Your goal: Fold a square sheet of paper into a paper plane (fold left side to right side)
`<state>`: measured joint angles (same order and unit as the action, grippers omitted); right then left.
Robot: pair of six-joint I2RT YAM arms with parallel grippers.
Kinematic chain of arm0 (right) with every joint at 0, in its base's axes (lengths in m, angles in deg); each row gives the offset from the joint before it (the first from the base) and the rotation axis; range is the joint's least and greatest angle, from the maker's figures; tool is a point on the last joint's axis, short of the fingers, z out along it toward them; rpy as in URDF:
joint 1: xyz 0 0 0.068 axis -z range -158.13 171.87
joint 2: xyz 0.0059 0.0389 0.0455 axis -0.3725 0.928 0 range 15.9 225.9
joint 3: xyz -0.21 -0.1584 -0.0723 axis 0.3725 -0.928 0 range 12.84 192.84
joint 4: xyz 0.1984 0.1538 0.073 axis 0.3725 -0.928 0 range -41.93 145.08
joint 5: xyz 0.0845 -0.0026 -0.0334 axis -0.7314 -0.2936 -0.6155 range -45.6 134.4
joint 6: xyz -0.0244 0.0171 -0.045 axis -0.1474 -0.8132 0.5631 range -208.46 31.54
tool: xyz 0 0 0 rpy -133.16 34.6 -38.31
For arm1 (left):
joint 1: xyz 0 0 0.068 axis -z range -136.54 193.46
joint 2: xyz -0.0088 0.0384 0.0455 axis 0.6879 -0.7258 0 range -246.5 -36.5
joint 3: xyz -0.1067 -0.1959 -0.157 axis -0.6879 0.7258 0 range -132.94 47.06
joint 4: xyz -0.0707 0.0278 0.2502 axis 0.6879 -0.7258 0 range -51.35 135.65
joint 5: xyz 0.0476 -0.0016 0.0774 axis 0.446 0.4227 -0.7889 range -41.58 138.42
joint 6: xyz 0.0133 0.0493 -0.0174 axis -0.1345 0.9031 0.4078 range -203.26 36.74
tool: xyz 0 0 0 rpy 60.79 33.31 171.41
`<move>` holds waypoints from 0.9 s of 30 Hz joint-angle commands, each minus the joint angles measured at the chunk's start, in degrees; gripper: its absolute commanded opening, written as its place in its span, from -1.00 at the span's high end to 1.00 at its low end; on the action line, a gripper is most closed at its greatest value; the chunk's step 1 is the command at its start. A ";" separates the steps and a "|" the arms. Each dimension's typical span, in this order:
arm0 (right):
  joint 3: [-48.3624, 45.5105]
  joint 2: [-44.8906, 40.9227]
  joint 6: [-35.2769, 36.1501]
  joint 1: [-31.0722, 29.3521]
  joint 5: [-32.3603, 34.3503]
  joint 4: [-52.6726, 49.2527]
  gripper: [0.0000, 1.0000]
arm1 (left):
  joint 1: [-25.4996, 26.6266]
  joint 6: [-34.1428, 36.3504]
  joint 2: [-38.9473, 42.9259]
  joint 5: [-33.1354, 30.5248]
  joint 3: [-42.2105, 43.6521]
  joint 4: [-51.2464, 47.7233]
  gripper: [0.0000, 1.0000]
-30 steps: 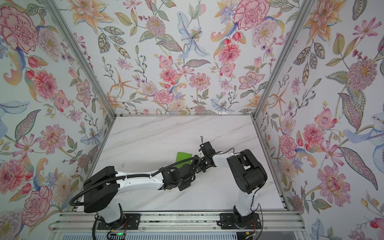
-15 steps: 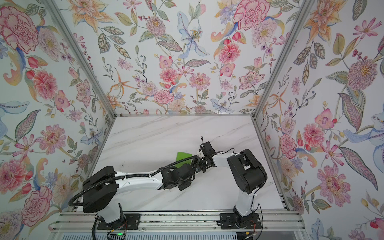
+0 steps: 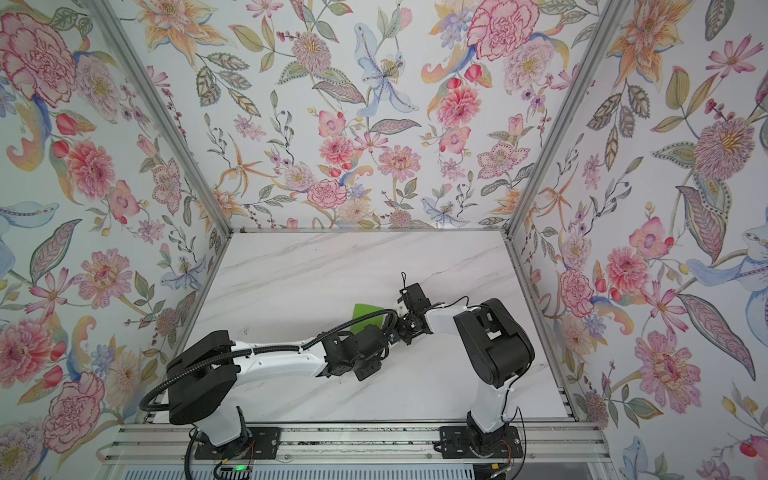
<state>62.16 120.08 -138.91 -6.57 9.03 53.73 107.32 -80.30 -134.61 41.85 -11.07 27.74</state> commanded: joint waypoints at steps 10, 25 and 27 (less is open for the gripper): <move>-1.99 2.38 -0.61 0.41 4.94 -6.83 1.00 | -0.92 -0.41 -1.04 1.37 -1.01 -1.87 0.91; 7.09 -6.05 9.48 -0.06 12.02 -24.38 0.71 | -5.82 -10.96 0.51 16.56 -2.54 3.02 1.00; 7.27 -8.27 10.09 0.44 13.57 -26.76 0.62 | -6.26 -12.89 0.18 17.47 -3.04 3.88 1.00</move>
<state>67.69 115.51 -131.53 -6.95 17.99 35.28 101.90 -88.71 -134.76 55.60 -12.05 29.77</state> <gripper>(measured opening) 0.181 0.043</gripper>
